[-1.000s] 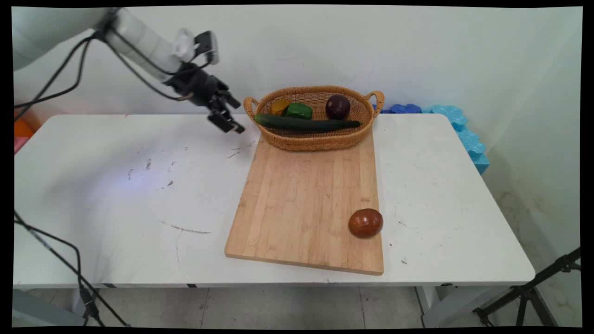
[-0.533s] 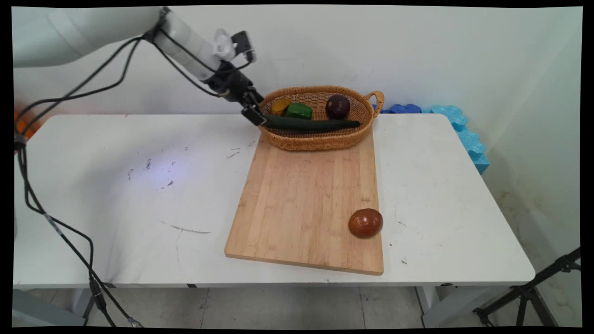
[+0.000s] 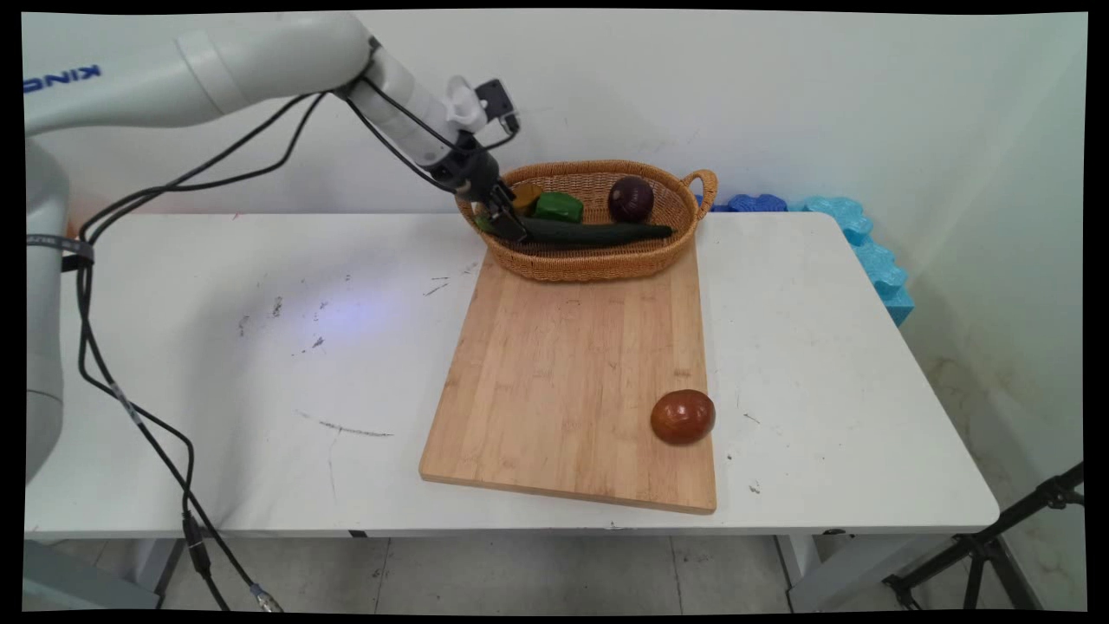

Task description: Pick up the cucumber from the vegetable basket, then place the picked object on the cutting board

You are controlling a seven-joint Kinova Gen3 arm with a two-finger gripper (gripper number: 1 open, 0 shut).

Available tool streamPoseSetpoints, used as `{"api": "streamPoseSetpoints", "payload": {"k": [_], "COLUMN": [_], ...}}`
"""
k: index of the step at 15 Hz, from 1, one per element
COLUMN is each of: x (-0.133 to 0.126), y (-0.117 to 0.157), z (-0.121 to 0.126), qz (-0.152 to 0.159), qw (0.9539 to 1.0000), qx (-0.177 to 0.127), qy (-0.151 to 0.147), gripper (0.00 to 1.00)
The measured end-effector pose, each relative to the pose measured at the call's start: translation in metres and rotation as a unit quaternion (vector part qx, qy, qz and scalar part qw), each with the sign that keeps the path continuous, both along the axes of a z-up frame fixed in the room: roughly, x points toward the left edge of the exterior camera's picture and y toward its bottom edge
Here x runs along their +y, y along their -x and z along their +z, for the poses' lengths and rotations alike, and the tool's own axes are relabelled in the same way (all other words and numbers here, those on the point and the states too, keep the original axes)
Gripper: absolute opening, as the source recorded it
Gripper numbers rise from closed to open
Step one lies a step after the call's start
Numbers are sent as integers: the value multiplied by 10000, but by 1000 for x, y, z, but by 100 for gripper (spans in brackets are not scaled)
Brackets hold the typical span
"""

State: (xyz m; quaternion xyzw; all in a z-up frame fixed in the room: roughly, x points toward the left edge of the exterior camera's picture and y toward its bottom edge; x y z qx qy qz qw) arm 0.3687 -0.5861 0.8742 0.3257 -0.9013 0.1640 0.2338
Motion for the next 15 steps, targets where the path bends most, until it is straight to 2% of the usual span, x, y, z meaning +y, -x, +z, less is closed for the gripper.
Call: {"api": "streamPoseSetpoints", "payload": {"k": [5, 6, 15], "x": [-12, -13, -16], "y": [15, 18, 28], "z": [-18, -20, -21], "qz": [24, 24, -124], "qw": [9999, 9999, 9997], "qx": [-123, -145, -228], "qy": [-81, -86, -47], "gripper": [100, 0, 0]}}
